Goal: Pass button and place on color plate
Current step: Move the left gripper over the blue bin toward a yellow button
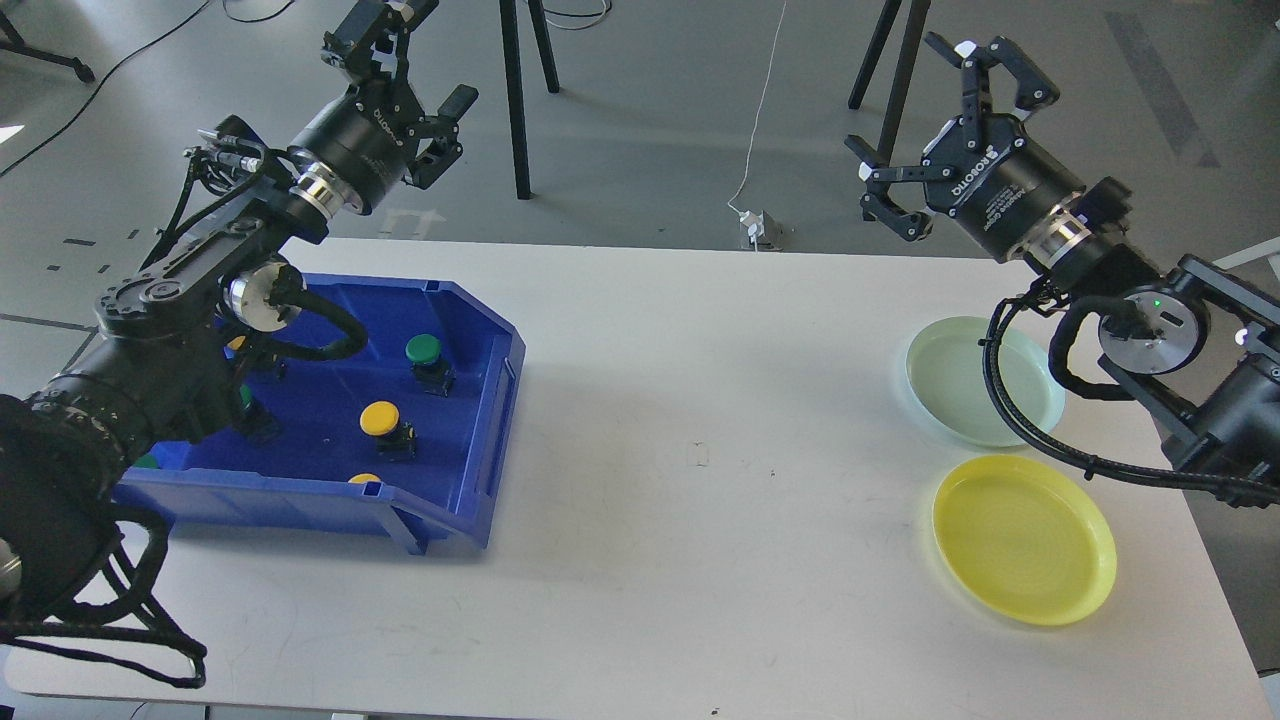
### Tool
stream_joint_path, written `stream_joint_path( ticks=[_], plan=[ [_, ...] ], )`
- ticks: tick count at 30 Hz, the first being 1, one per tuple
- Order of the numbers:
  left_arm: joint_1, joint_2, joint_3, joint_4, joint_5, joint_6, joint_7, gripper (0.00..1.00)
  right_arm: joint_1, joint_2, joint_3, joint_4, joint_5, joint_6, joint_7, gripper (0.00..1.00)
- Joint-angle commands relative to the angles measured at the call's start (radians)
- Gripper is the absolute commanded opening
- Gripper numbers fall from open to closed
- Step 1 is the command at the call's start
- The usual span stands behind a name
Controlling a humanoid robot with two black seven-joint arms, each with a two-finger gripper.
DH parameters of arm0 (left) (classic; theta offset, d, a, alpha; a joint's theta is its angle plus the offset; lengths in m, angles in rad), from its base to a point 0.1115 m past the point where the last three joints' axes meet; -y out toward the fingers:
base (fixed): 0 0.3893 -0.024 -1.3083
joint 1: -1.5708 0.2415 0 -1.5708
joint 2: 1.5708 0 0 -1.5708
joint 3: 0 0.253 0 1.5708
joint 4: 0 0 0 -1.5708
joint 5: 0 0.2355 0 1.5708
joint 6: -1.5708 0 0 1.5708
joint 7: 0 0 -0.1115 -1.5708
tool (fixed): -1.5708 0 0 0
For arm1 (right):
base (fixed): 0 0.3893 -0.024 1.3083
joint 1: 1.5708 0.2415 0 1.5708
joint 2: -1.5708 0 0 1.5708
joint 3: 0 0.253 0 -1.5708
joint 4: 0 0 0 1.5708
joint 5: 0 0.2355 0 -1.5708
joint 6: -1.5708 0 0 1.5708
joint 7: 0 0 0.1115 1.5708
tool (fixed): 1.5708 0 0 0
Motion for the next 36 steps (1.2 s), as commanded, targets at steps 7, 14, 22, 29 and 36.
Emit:
stream_joint_path(
  ticks=[7,14,22,29,36],
  plan=[
    [0.002,0.076,-0.008,0.012,-0.029,0.0,0.0,1.0,-0.003,0.006,0.011,-0.018,-0.028,0.0,0.006,0.99],
    [0.012,0.079,-0.062,-0.066,-0.067,0.0,0.0,1.0,-0.006,0.0,0.017,-0.018,-0.027,0.0,0.009,0.99],
    [0.075,0.178,-0.181,-0.561,-0.01,0.0,0.0,1.0,-0.044,-0.006,0.057,-0.035,0.047,0.0,0.009,0.99],
    [-0.101,0.427,0.18,-0.785,0.273,0.0,0.0,1.0,-0.05,-0.013,0.067,-0.061,0.076,0.0,0.009,0.99],
    [-0.323,0.613,0.528,-0.795,0.688,0.0,0.0,0.99,-0.087,-0.026,0.092,-0.061,0.076,0.0,0.01,0.99]
  ],
)
